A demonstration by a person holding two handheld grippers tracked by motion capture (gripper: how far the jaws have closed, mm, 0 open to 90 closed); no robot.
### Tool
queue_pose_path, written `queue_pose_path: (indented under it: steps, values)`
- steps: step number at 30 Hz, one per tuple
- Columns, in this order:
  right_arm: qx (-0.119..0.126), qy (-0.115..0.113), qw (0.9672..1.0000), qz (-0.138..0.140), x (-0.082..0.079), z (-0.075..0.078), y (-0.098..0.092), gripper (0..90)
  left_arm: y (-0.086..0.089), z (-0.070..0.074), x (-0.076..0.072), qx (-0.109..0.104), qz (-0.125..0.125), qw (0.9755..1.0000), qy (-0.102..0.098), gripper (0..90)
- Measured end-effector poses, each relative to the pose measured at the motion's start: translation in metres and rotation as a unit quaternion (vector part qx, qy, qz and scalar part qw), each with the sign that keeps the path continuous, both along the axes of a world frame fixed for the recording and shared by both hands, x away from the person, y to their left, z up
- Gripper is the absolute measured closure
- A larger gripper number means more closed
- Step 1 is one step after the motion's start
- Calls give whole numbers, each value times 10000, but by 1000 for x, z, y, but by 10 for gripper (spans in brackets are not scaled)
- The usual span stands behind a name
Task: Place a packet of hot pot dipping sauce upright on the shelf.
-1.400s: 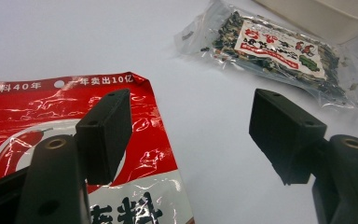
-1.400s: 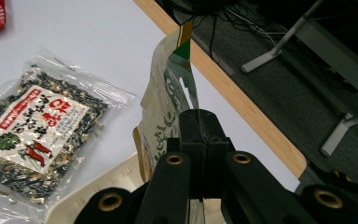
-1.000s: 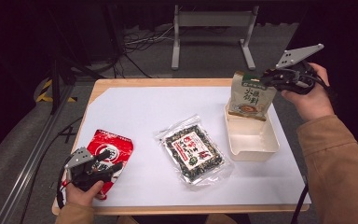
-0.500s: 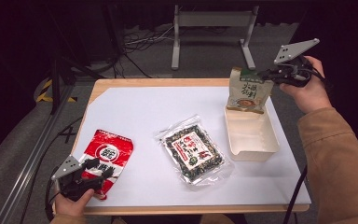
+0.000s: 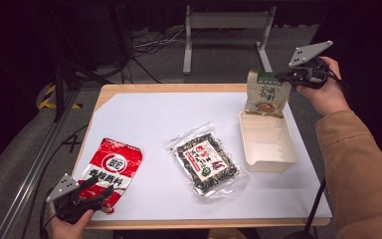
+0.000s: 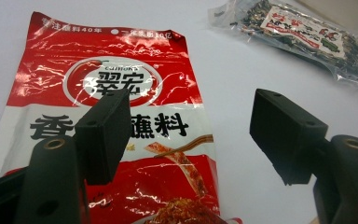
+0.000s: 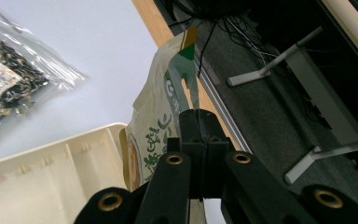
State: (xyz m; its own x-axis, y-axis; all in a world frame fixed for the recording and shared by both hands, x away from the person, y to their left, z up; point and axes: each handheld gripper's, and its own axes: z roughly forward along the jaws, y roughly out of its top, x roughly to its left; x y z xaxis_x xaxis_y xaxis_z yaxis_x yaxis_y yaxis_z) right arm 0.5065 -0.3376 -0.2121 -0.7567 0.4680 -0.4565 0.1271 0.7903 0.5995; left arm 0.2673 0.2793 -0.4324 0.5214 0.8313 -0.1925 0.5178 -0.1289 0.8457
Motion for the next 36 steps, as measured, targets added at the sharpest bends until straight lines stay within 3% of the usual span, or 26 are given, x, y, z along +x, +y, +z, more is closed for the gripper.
queue_pose_path:
  steps: [7, 16, 29, 33, 36]
  values:
    - [-355, 12, 9993, -97, 14, -11, 9, 899, 4, -1, -3, -23, 66, 10000, 37, 299]
    - [-342, 64, 9994, 41, 16, -22, 20, 899, 3, -2, -1, -22, 40, 10000, 69, 298]
    - [-309, 421, 9983, -256, 20, -53, 10, 896, 0, -1, 3, -34, -13, 10000, 64, 297]
    - [-151, 479, 9981, -348, 19, -56, 5, 891, 0, -1, 3, -21, -30, 10000, 65, 298]
    - [-169, 521, 9977, -398, 19, -58, 5, 892, -1, -1, 4, 4, -44, 10000, 56, 297]
